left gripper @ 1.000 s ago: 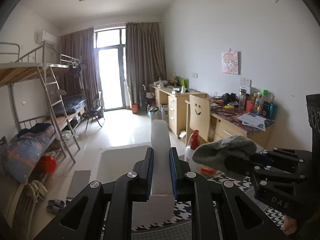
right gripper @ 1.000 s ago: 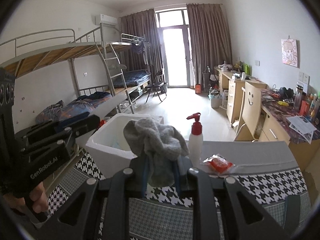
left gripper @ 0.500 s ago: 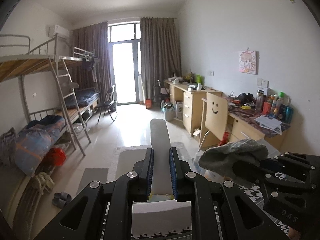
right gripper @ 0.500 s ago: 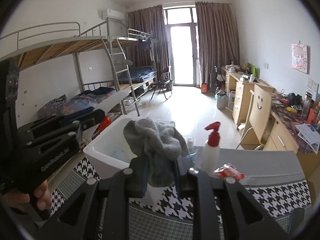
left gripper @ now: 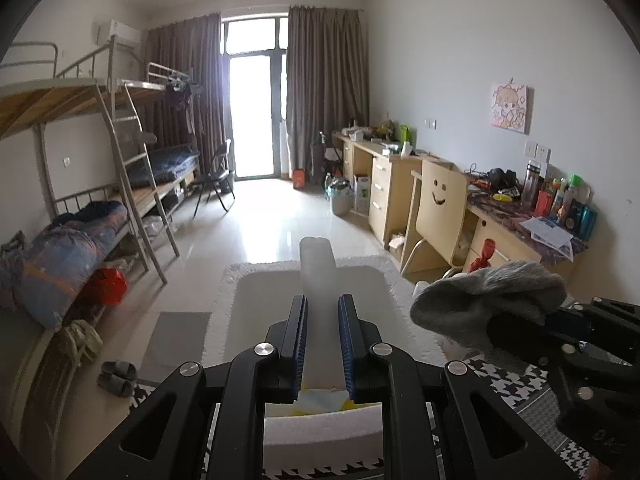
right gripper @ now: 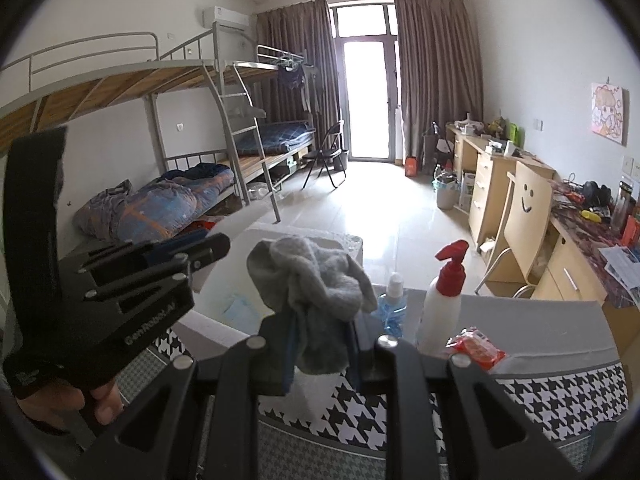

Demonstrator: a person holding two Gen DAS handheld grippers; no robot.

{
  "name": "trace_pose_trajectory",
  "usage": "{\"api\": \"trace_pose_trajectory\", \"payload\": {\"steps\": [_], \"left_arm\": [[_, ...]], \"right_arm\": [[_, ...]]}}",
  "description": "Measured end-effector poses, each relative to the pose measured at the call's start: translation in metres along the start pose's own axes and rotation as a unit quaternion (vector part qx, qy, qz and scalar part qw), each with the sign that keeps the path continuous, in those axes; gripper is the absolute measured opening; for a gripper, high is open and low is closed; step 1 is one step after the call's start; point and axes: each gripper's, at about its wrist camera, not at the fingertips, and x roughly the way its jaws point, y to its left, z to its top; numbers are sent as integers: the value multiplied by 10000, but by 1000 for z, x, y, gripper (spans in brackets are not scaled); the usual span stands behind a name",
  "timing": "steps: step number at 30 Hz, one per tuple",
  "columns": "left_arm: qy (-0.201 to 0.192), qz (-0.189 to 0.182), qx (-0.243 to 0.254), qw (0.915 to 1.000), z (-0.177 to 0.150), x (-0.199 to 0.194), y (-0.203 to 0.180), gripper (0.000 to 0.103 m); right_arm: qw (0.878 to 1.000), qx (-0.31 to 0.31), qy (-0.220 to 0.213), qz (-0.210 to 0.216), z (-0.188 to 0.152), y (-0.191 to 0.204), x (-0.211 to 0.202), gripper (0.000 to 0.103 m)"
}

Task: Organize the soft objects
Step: 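Carry the white stick and grey cloth with both tools over the foam box, then open the left tool to drop the white stick into the foam box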

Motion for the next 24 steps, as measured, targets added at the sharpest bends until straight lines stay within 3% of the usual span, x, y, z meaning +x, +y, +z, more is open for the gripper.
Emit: {"api": "trace_pose_trajectory", "payload": {"steps": [3,6,7,8,11,13,24], "left_arm": [[118,-91,-3,9999,-2,10,1,19],[209,-39,8,9998,-5,18,3,31],[232,60,-7,9997,-5,19,5,43],[228,121,-34,9997,-6,20,7,62],[85,220,-112,9997,-5,13,14,90],[-11,297,-162,9994,-4,7,18,100],[-92,553,-336,9979,-7,-10,37,102]], "right_arm": [[10000,13,31,-24,0,-1,3,25],[10000,30,43,-45,0,-3,5,25],[10000,39,46,-46,1,-3,5,25],[10000,47,53,-49,1,-3,6,25],[9999,57,64,-59,2,-3,8,25],[9999,64,55,-63,2,-4,8,25],[9999,-32,105,62,7,7,19,25]]}}
